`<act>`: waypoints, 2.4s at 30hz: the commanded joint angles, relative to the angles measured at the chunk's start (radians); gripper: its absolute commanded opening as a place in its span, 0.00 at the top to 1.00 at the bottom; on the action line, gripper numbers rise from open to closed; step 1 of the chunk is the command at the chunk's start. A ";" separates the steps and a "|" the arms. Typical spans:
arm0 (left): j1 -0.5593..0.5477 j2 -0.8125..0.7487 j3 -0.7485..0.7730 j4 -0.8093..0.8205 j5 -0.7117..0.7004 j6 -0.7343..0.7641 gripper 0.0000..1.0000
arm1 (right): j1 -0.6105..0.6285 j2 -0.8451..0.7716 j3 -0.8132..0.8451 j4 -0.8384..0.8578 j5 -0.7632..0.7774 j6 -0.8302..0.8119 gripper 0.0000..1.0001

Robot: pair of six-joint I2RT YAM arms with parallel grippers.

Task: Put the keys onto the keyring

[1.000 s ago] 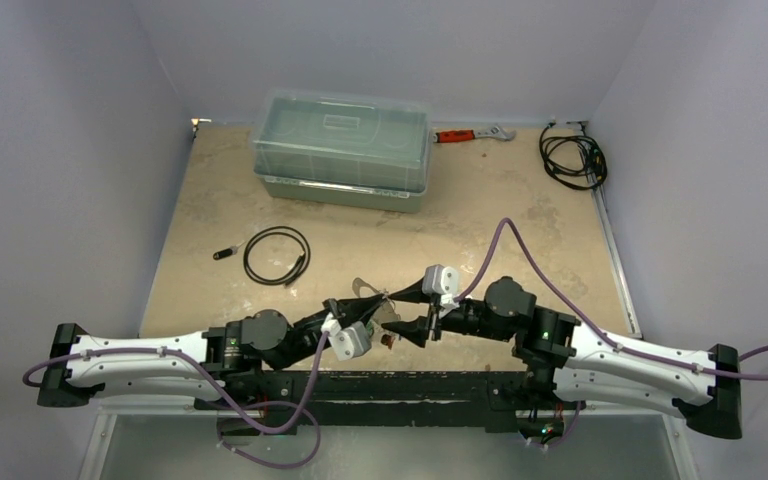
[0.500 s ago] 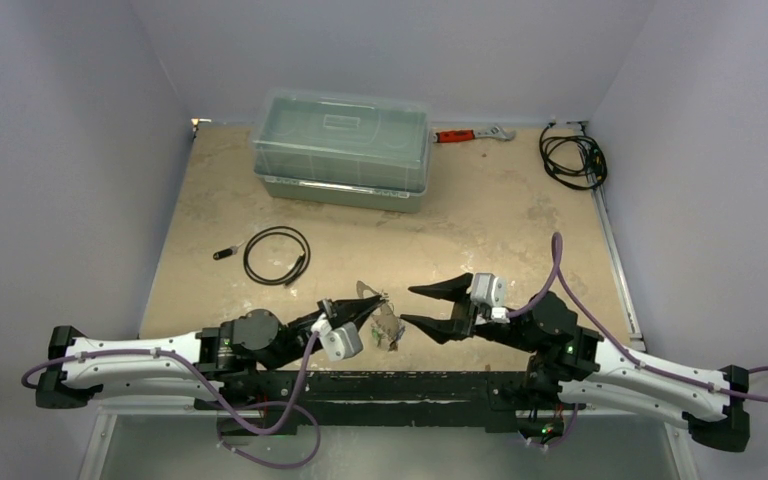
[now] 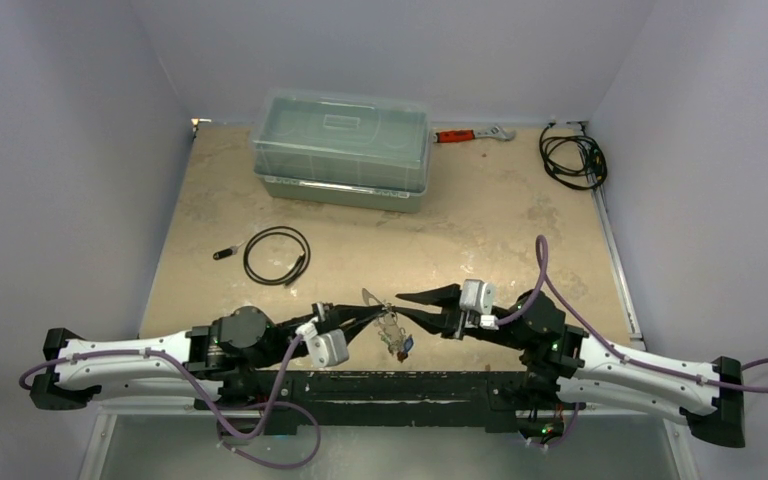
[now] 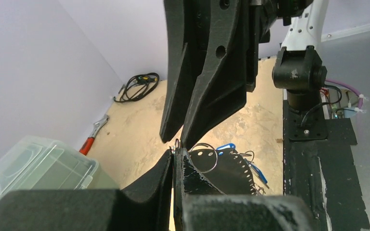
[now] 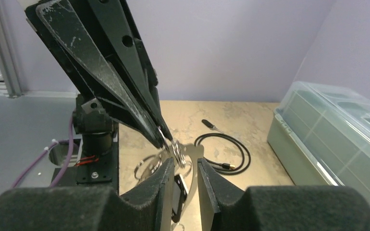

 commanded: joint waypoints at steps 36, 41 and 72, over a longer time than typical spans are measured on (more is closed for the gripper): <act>0.002 -0.005 0.037 0.047 0.044 -0.020 1.00 | 0.010 0.100 0.114 -0.037 -0.113 -0.043 0.85; 0.002 -0.008 0.034 0.051 0.045 -0.022 1.00 | 0.010 0.095 0.115 -0.031 -0.117 -0.047 0.93; 0.002 -0.024 0.022 0.054 -0.237 -0.235 0.02 | 0.079 0.030 0.083 0.005 0.333 -0.248 1.00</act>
